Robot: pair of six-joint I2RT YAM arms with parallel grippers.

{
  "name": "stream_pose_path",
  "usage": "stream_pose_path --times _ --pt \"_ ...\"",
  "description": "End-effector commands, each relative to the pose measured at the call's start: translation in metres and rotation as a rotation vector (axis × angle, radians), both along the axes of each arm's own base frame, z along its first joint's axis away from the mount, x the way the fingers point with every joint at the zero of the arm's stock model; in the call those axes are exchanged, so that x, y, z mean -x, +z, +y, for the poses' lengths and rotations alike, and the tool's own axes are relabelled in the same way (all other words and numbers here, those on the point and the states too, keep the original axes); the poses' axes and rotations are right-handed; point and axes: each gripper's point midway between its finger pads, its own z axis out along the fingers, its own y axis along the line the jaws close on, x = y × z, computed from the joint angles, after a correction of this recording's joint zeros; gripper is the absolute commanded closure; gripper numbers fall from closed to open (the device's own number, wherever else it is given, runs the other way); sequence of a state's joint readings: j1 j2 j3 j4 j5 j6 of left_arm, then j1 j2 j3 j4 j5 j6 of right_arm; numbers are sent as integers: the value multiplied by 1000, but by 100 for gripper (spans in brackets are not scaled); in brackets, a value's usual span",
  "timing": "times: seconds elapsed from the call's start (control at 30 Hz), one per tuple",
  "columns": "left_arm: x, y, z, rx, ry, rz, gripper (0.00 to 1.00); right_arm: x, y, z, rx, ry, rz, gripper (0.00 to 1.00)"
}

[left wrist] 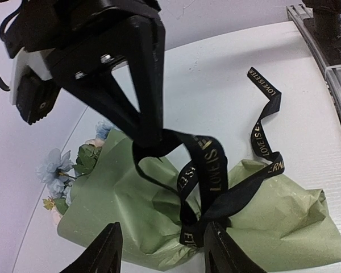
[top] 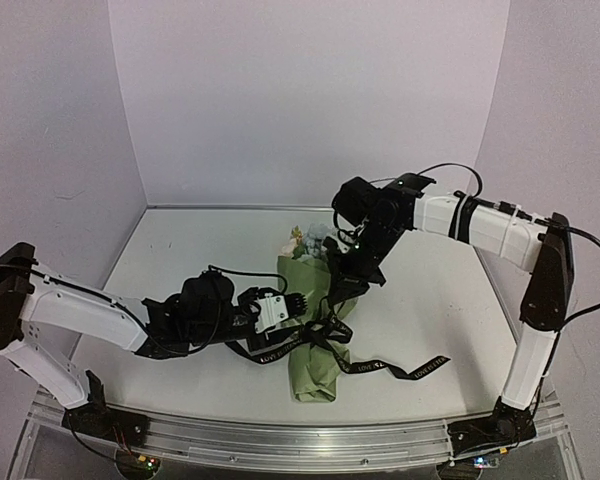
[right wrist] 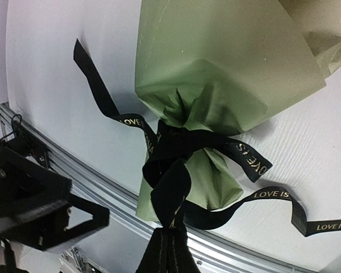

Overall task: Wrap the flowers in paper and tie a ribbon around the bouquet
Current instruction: Cross the half-tied ribbon over the folded bouquet.

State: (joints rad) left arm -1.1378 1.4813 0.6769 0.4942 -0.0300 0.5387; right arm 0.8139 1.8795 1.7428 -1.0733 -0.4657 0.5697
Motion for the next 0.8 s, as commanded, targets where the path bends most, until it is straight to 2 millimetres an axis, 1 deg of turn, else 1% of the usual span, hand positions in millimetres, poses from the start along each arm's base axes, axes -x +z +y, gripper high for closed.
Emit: stream_pose_path --times 0.0,0.13,0.23,0.3,0.43,0.53,0.6,0.77 --pt "2 16 -25 54 -14 56 51 -11 15 12 -23 -165 64 100" --pt "2 21 -30 89 -6 51 51 -3 22 17 -32 -185 146 100" --pt "3 16 -35 72 -19 53 51 3 25 23 -59 -198 203 100" --pt "-1 13 -39 70 -4 50 51 5 27 25 -66 -209 227 100" --pt "-12 12 -43 78 44 41 51 11 23 22 -49 -251 268 100" --pt "-15 13 -47 84 47 40 52 14 21 20 -39 -279 283 100" --pt "-16 14 -48 92 53 39 53 14 20 19 -31 -293 289 100" --pt "-18 21 -45 115 70 26 63 16 15 19 -14 -313 304 100"
